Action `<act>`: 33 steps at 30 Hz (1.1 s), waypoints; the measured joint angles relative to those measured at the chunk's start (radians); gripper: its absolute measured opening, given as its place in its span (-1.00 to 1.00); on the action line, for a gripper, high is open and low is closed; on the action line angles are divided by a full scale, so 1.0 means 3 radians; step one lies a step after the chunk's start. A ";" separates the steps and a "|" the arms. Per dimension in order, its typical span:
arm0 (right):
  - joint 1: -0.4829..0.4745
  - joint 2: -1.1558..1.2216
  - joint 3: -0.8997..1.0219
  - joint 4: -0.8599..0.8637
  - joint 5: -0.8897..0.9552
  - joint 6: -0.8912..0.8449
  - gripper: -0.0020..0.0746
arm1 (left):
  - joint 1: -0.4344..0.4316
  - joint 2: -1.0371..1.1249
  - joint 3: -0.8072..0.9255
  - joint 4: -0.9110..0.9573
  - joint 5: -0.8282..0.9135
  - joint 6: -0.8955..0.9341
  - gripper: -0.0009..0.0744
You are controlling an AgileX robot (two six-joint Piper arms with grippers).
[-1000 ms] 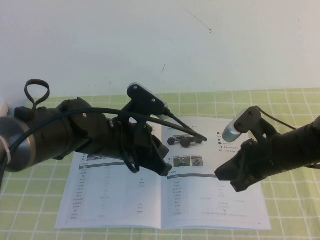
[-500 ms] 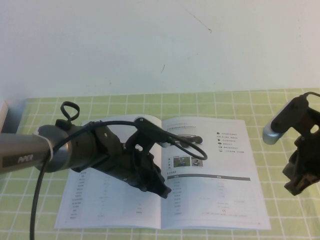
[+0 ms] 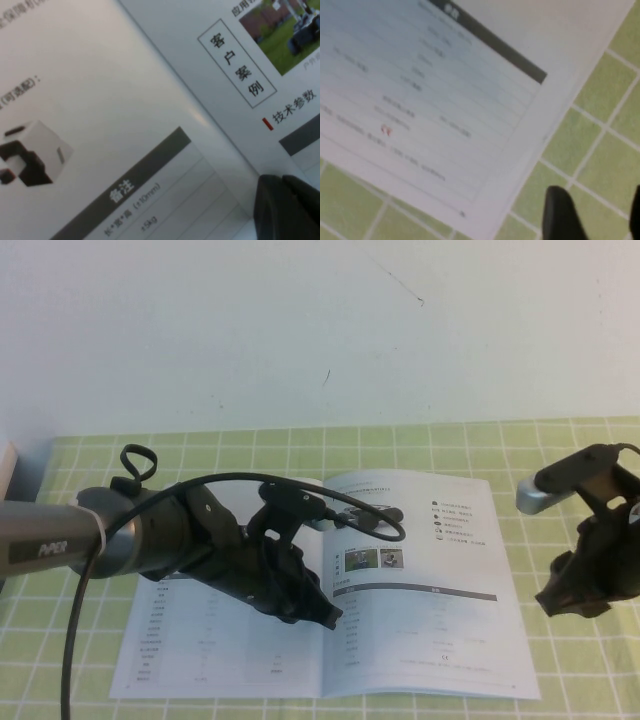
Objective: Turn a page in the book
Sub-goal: Open the closed book
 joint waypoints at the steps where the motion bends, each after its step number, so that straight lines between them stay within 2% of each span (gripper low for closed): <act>1: 0.0000 0.0032 0.0000 0.0083 -0.0067 0.0007 -0.18 | 0.0000 0.0000 0.0000 0.0000 0.0002 0.0000 -0.99; 3: 0.0000 0.0109 0.0000 0.0312 -0.0260 0.0015 0.08 | 0.0000 0.0000 0.0000 0.0000 0.0008 0.0000 -0.99; 5: 0.0000 0.0197 0.0000 0.0466 -0.0402 0.0020 0.20 | 0.0000 0.0000 0.0000 0.0000 0.0011 0.0000 -0.99; 8: 0.0000 0.0368 0.0000 0.0615 -0.0538 0.0020 0.26 | 0.0000 0.0000 0.0000 0.0000 0.0016 0.0000 -0.99; 13: 0.0000 0.0614 0.0000 0.0809 -0.0676 -0.0022 0.28 | 0.0000 0.0000 0.0000 0.0000 0.0023 0.0000 -0.99; 21: 0.0000 0.0679 0.0000 0.1610 -0.0856 -0.0793 0.28 | 0.0000 0.0000 -0.0008 0.0000 0.0034 -0.0004 -0.99; 33: 0.0000 0.0693 0.0000 0.1742 -0.0992 -0.1136 0.15 | 0.0005 0.0001 -0.0010 0.0000 0.0049 0.0044 -0.99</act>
